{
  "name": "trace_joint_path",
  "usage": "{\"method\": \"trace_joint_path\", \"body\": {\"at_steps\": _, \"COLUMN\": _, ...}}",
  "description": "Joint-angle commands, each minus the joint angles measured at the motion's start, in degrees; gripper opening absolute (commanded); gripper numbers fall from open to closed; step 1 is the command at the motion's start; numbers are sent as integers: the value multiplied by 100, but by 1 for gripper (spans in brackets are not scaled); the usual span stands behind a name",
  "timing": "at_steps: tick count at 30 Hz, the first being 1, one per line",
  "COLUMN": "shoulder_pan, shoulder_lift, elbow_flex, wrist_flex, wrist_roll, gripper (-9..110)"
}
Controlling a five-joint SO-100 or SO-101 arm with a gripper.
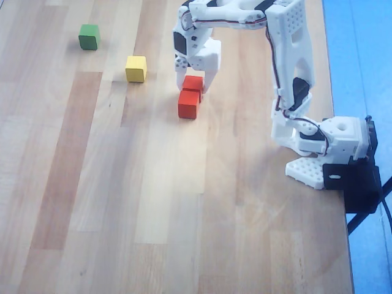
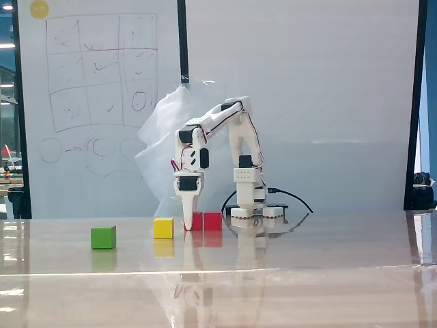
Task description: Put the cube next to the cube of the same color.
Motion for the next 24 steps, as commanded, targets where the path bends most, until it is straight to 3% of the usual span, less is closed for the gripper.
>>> {"method": "trace_joint_path", "body": {"at_steps": 1, "shoulder_pan": -53, "shoulder_lift": 149, "elbow_flex": -26, "wrist_flex": -88, "wrist_roll": -35, "gripper": 15}}
{"method": "trace_joint_path", "body": {"at_steps": 9, "shoulder_pan": -53, "shoulder_lift": 659, "elbow_flex": -44, "wrist_flex": 290, "wrist_roll": -53, "gripper": 32}}
{"method": "trace_joint_path", "body": {"at_steps": 24, "shoulder_pan": -413, "shoulder_lift": 3393, "elbow_flex": -1696, "wrist_flex": 2979, "wrist_roll": 413, "gripper": 28}}
